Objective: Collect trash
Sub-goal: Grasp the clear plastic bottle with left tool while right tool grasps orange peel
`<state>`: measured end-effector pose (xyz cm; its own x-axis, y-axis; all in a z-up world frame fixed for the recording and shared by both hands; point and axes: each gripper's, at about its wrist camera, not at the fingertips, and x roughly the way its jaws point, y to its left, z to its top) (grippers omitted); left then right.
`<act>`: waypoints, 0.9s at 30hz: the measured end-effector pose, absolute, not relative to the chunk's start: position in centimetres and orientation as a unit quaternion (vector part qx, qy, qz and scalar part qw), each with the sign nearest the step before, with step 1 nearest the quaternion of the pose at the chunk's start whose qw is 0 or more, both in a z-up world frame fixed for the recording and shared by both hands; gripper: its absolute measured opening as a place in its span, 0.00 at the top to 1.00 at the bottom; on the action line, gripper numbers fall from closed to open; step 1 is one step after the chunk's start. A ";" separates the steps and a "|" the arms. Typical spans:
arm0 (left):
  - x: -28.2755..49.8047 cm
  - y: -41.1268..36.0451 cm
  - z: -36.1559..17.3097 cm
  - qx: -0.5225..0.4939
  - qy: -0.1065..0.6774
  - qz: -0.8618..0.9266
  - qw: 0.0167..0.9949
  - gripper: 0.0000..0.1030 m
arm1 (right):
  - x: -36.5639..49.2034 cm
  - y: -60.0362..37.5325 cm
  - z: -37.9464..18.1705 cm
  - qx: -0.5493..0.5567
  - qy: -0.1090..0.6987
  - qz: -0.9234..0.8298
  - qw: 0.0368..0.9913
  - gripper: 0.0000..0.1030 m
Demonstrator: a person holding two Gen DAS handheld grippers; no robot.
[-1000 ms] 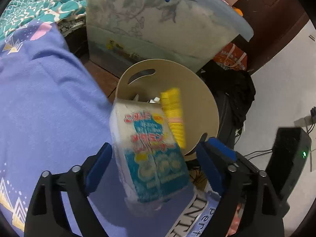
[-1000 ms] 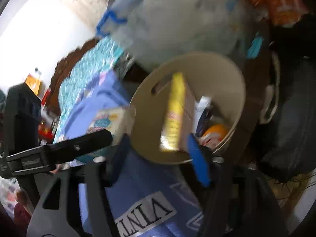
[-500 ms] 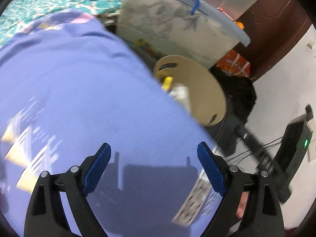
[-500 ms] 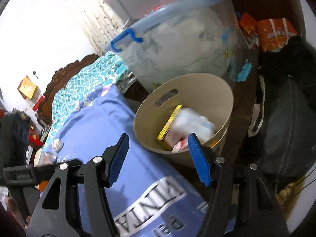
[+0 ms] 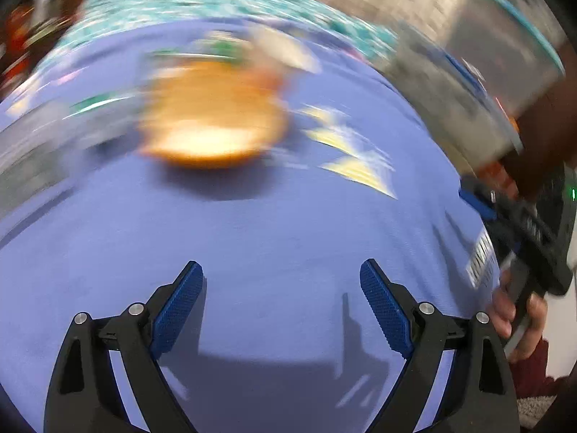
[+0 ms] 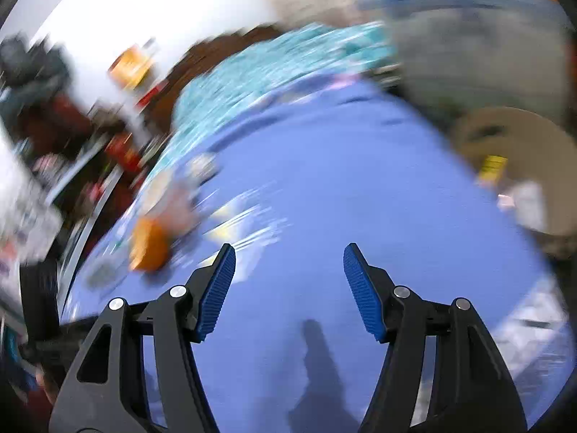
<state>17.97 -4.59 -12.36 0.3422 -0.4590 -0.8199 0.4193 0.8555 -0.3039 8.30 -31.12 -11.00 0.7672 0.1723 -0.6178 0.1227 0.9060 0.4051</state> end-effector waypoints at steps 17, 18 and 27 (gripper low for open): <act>28.2 11.0 -7.0 0.011 0.432 -0.125 0.893 0.08 | 21.8 -12.0 -13.3 -0.031 0.418 0.093 0.903 0.09; 29.6 11.3 -7.1 0.015 0.436 -0.131 0.890 0.08 | 22.1 -11.8 -13.5 -0.032 0.419 0.093 0.902 0.09; 35.3 12.8 -11.9 -0.092 0.532 -0.280 0.794 0.08 | 21.0 -11.7 -12.5 -0.030 0.401 0.107 0.909 0.50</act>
